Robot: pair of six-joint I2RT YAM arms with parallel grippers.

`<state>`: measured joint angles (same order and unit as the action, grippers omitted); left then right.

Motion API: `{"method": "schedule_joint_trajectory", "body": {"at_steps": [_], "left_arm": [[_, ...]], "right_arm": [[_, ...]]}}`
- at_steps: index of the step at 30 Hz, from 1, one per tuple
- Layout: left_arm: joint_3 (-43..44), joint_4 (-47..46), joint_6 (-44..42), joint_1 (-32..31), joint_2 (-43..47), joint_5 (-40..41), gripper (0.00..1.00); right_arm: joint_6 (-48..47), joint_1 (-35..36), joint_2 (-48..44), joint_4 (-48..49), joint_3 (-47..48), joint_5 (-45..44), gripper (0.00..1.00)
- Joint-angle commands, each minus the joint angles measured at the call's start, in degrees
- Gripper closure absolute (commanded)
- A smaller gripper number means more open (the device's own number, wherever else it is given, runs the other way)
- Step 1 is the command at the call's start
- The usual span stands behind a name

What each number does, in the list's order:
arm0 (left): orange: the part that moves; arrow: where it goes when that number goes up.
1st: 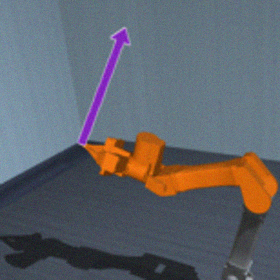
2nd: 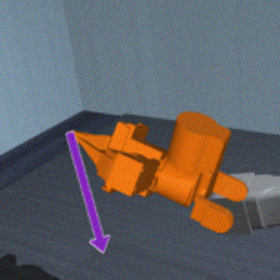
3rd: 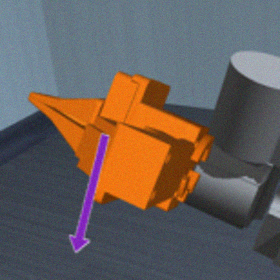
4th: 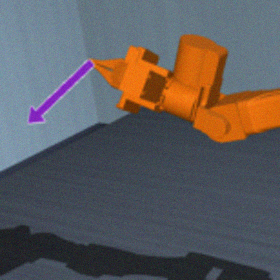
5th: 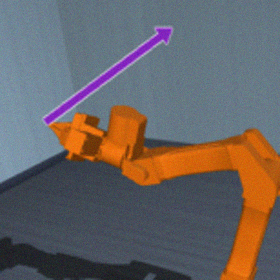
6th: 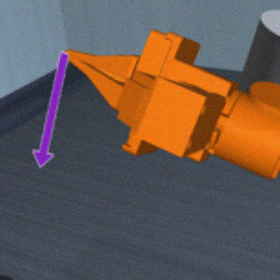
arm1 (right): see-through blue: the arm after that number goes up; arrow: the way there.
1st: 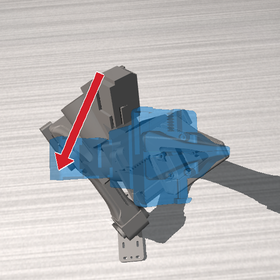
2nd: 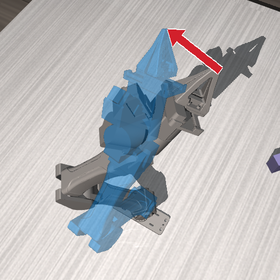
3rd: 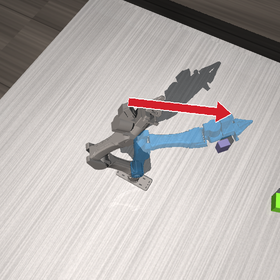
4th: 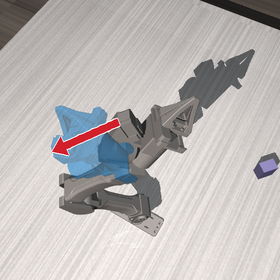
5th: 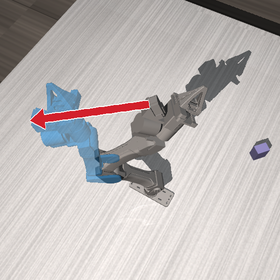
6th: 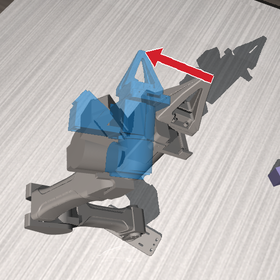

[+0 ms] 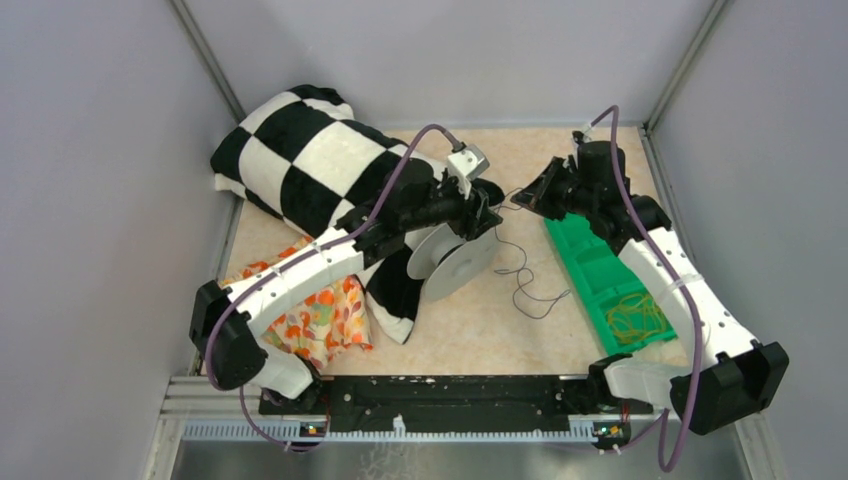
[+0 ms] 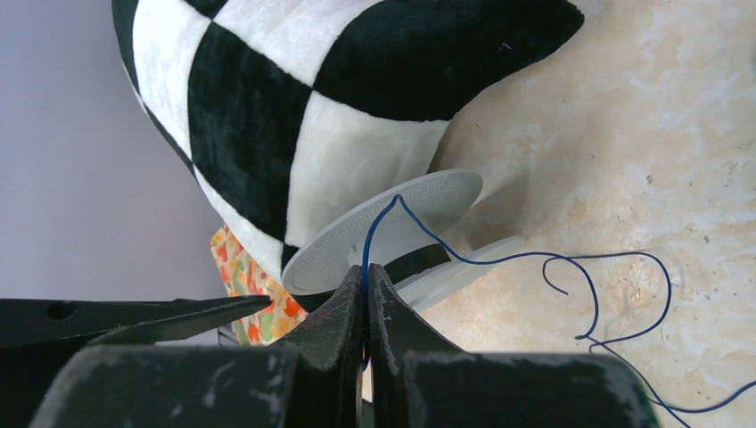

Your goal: Wrap the cables

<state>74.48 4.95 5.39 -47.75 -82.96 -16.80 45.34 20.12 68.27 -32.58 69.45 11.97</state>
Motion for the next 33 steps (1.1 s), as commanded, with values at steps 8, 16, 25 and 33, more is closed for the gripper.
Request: {"method": "schedule_joint_trajectory", "body": {"at_steps": [8, 16, 25, 33], "left_arm": [[0.9, -6.4, 0.1, -0.2, -3.4, -0.2, 0.39], [1.2, -6.1, -0.7, -0.2, -3.7, 1.0, 0.73], [-0.8, -3.0, -0.9, -0.2, 0.4, 6.0, 1.00], [-1.3, 1.9, -2.3, -0.2, 5.0, 7.2, 1.00]], "right_arm": [[0.5, 0.5, -2.6, 2.1, 0.9, 0.8, 1.00], [0.4, 0.5, -3.1, 2.1, 0.4, 1.1, 1.00], [-1.2, -0.1, -2.6, 1.9, 0.8, 2.6, 1.00], [-2.8, -0.2, -1.8, 0.1, 1.4, 3.9, 0.46]]}}
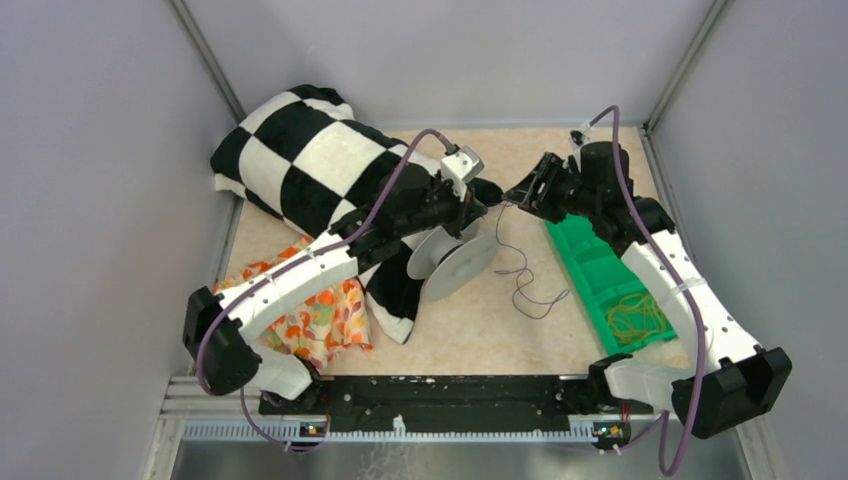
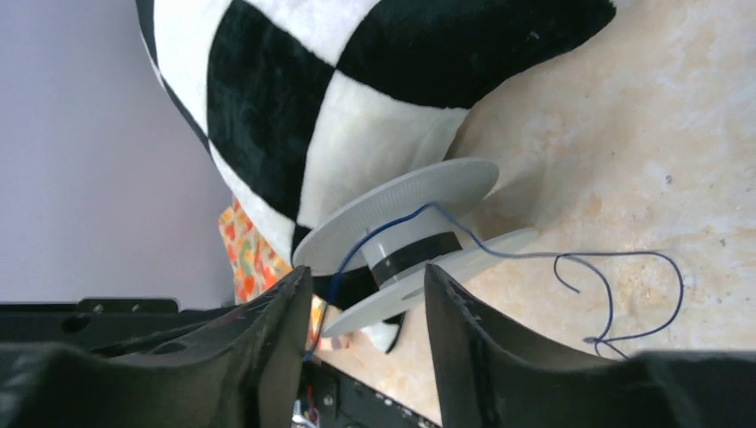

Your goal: Wrap the cables

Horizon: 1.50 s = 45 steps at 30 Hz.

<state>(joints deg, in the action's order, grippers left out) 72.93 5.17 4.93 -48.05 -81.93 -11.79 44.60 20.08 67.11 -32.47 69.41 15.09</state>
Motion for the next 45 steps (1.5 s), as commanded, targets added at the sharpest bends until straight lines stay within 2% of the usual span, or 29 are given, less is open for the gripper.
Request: {"method": "schedule_joint_trajectory", "body": {"at_steps": [1, 3, 6, 11, 14, 20, 28, 38, 40, 43, 45], "left_arm": [[0.4, 2.6, -1.9, 0.1, 4.5, 2.5, 1.00], [0.8, 5.3, -2.1, 0.2, 5.6, 2.8, 1.00], [1.4, 9.2, -2.1, 0.2, 7.2, 3.0, 1.00], [4.4, 15.7, -1.2, 0.8, 7.9, 2.0, 1.00], [8.7, 21.7, 0.8, 2.6, 5.4, 0.7, 1.00], [9.9, 24.5, 3.9, 4.1, 4.0, -0.2, 1.00], [10.6, 26.6, 6.2, 5.5, 3.1, -5.2, 1.00], [10.0, 25.0, 7.3, 5.6, 4.1, -6.9, 1.00], [9.8, 24.8, 7.3, 5.6, 4.0, -7.8, 1.00], [8.8, 24.0, 7.6, 5.6, 4.3, -8.4, 1.00], [8.2, 23.9, 7.7, 5.6, 4.5, -8.6, 1.00]], "right_arm": [[-2.8, -0.2, -0.7, -0.7, 1.8, 0.7, 0.36], [-4.8, -0.6, -1.2, -2.4, 2.8, 0.4, 0.24], [-8.5, -1.1, -2.0, -4.8, 4.1, -0.5, 0.16], [-14.5, -1.8, -3.4, -7.2, 5.3, -3.4, 0.14], [-16.2, -1.9, -5.2, -7.4, 5.2, -5.7, 0.14], [-17.1, -1.8, -10.6, 0.8, -0.9, -3.3, 0.14], [-18.2, -0.7, -13.3, 19.4, -14.5, 6.3, 0.17], [-19.8, 5.1, -7.5, 30.5, -20.1, 3.3, 0.23], [-19.9, 6.2, -5.9, 31.9, -20.3, 1.3, 0.26], [-18.4, 6.6, -3.6, 35.5, -20.9, -0.6, 0.41], [-17.5, 6.5, -2.7, 36.6, -21.0, -3.1, 0.45]]}}
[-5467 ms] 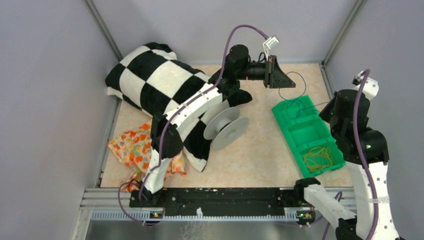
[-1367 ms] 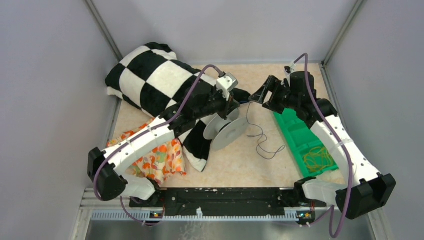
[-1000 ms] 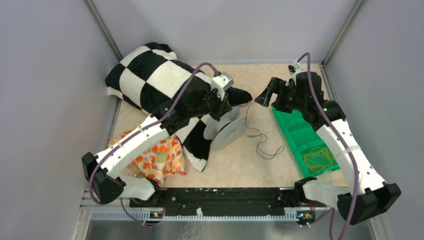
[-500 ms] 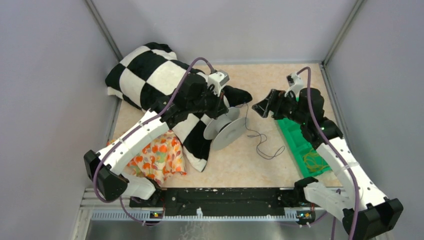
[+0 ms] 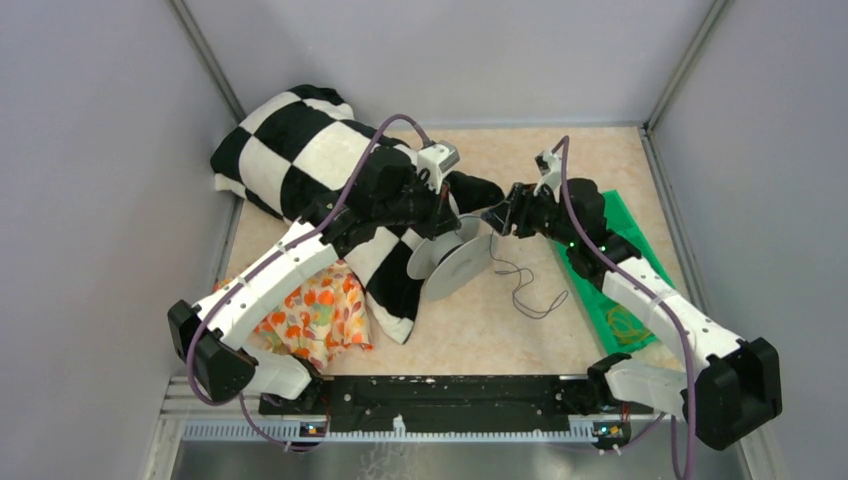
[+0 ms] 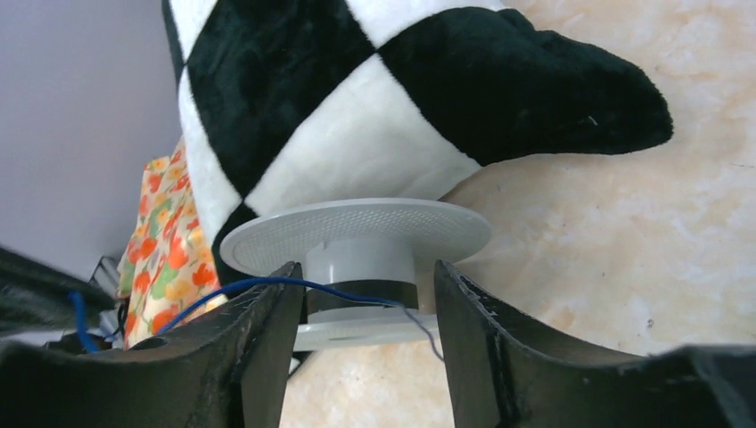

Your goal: Wrap the cables

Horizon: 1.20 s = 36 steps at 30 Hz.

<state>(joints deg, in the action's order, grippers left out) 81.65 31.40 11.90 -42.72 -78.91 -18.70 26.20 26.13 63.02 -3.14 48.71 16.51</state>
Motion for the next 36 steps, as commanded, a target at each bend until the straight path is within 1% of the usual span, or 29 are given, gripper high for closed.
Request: {"method": "schedule_joint_trajectory", "body": {"at_steps": [1, 3, 4, 6, 10, 13, 14, 18, 24, 26, 29, 32, 36], "left_arm": [[-0.7, -2.0, 0.6, 0.3, 1.5, -1.7, 1.00], [-0.7, -1.2, 0.2, 0.4, 1.5, -2.3, 1.00], [-1.0, -0.9, -0.1, 0.4, 1.5, -3.4, 1.00], [-1.4, 0.4, -1.0, 0.4, 1.3, -3.6, 1.00], [-3.0, 2.4, -2.4, 0.4, 1.0, -1.8, 1.00], [-4.0, 0.1, -1.2, 0.4, 0.0, -5.3, 1.00], [-3.9, -0.8, -0.7, 0.4, -0.8, -7.0, 1.00], [-1.1, -1.8, -0.2, 0.1, -4.4, -9.2, 1.00], [3.9, -0.9, -1.5, 0.2, -7.2, -6.7, 1.00], [4.7, 0.2, -2.1, 0.2, -7.4, -6.2, 1.00], [4.6, 1.8, -2.6, 0.1, -6.6, -5.6, 1.00], [4.5, 3.9, -3.0, 0.2, -5.3, -5.9, 1.00], [3.5, 5.9, -2.9, 0.2, -3.0, -6.0, 1.00]], "right_arm": [[0.6, 0.5, 1.8, 6.5, 0.2, -5.9, 0.45], [-1.7, 0.5, 2.2, 3.6, 2.1, -7.8, 0.47], [-3.1, 0.5, 2.2, 1.1, 2.8, -8.5, 0.52], [-5.4, 0.5, 1.6, -1.7, 3.7, -10.2, 0.65], [-8.5, 0.5, 0.6, -6.9, 5.7, -12.4, 0.82], [-10.9, 0.5, -0.3, -11.1, 7.7, -13.2, 0.98], [-11.6, 0.4, -0.7, -12.2, 8.2, -13.9, 1.00], [-12.8, 0.4, -3.8, -14.0, 7.9, -18.7, 1.00], [-12.6, 0.5, -6.2, -15.6, 6.4, -21.8, 1.00], [-12.3, 0.4, -6.3, -17.0, 5.8, -21.5, 0.92], [-12.0, 0.4, -6.1, -18.9, 5.2, -19.5, 0.84], [-11.8, 0.4, -5.8, -18.9, 5.4, -15.3, 0.76], [-9.4, 0.4, -3.6, -17.2, 8.0, -6.7, 0.72]]}}
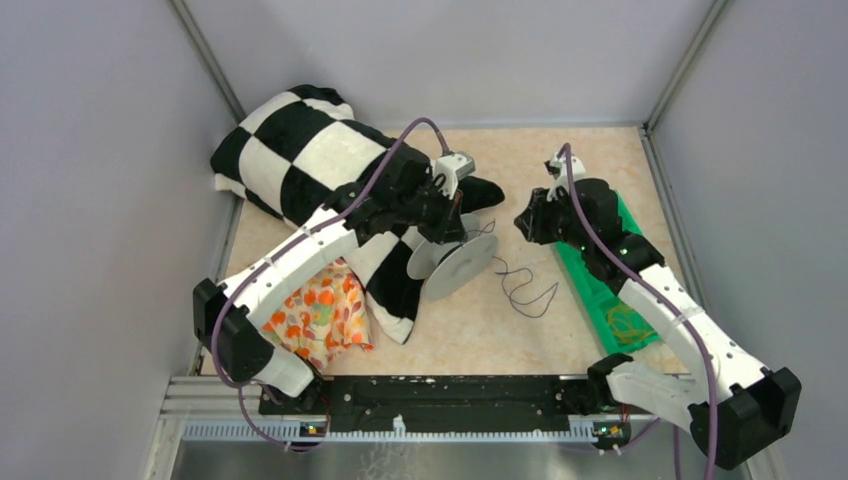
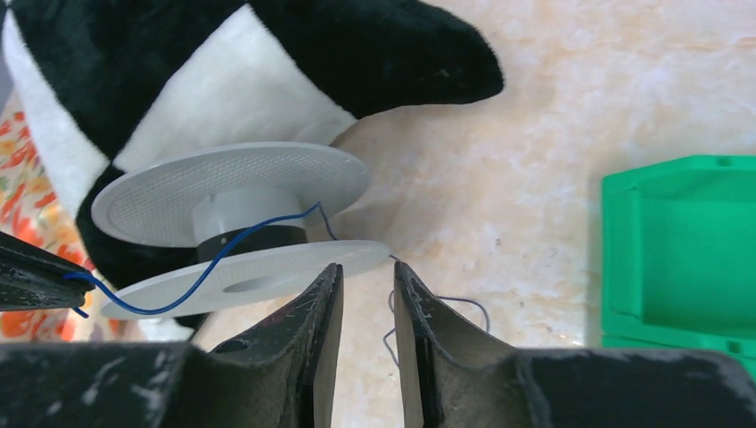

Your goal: Wrap the cables

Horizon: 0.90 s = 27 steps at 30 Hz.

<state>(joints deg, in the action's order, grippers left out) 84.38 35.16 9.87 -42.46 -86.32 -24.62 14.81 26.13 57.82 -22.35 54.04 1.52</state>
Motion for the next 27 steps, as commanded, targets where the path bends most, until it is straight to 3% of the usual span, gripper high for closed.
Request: {"method": "schedule_joint_trajectory", "body": {"at_steps": [1, 8, 14, 19, 21, 22, 23, 27], "left_arm": [[-0.1, 2.2, -1.1, -0.1, 5.0, 0.5, 1.00], [-0.9, 5.5, -4.4, -0.1, 5.7, 3.0, 1.00], [-1.0, 5.5, -5.6, 0.2, 5.9, 7.4, 1.00], [-1.9, 4.5, -5.4, 0.5, 6.2, 10.9, 1.00], [-2.4, 4.2, -5.4, 0.5, 6.5, 12.0, 1.00], [-2.8, 3.9, -5.5, 0.6, 6.8, 12.4, 1.00], [-3.5, 3.3, -5.9, 0.6, 7.2, 12.6, 1.00], [-6.3, 0.5, -7.2, 0.6, 9.1, 12.1, 1.00]], "right_arm": [[3.1, 0.5, 1.9, 3.3, 2.7, 10.2, 0.71], [0.9, 0.5, 3.6, 7.4, 2.6, 18.6, 0.63], [-4.3, 0.5, 3.1, 5.6, 3.3, 18.6, 0.54], [-6.3, 0.5, -0.9, 12.6, -1.1, 19.1, 0.50], [-6.7, 0.5, -2.6, 16.3, -3.5, 19.8, 0.42], [-7.1, 0.5, -3.2, 18.5, -4.7, 20.6, 0.27], [-7.5, 0.4, -3.7, 20.8, -6.0, 21.7, 0.19], [-9.8, 0.7, -4.0, 27.4, -9.0, 24.7, 0.15]]}}
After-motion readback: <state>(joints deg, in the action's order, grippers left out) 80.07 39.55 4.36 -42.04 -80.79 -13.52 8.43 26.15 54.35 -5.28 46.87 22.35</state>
